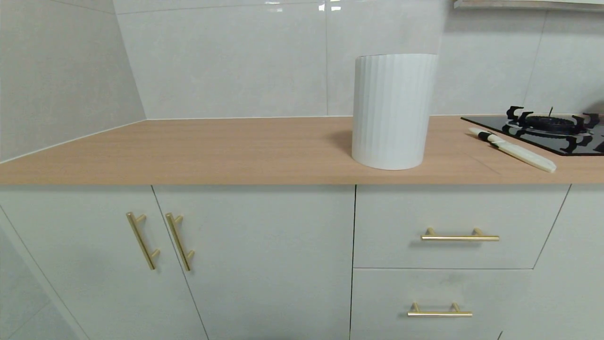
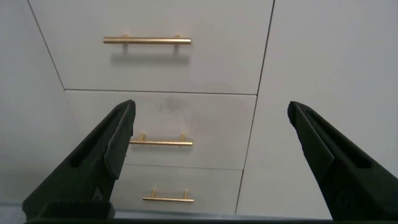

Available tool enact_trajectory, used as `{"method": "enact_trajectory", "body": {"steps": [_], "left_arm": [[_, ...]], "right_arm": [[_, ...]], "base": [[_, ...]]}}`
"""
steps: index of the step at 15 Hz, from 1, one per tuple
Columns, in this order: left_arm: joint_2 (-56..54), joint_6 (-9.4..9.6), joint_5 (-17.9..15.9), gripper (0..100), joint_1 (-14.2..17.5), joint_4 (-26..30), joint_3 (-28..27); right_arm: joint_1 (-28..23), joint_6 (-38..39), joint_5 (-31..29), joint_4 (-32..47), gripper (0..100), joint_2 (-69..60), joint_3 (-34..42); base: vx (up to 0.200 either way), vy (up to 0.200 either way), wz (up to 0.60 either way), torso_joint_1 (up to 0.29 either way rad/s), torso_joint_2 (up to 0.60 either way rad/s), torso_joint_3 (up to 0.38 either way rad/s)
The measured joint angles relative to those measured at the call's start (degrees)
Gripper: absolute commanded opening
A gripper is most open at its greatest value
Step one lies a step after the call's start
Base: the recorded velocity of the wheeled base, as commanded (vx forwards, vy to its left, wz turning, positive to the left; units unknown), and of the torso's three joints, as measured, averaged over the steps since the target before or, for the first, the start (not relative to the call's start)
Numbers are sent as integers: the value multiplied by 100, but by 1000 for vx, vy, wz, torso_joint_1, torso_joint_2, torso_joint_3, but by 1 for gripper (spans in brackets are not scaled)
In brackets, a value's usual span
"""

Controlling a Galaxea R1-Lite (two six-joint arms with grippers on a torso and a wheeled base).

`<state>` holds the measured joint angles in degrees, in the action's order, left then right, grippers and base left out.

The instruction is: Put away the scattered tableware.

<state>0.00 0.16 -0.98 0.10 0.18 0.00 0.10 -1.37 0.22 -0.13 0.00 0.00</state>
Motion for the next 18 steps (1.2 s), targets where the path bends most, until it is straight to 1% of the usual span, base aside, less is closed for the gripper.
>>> {"method": "enact_trajectory", "body": {"steps": [9,18], "left_arm": [[0,6,0,100,-2,0,0],[0,11,0,100,-2,0,0]], "right_arm": [[0,26,0,0,100,0,0],[-5,26,2,0,100,0,0]], "base": [[0,0,0,0,0,0],[0,-200,0,2,1,3]]}}
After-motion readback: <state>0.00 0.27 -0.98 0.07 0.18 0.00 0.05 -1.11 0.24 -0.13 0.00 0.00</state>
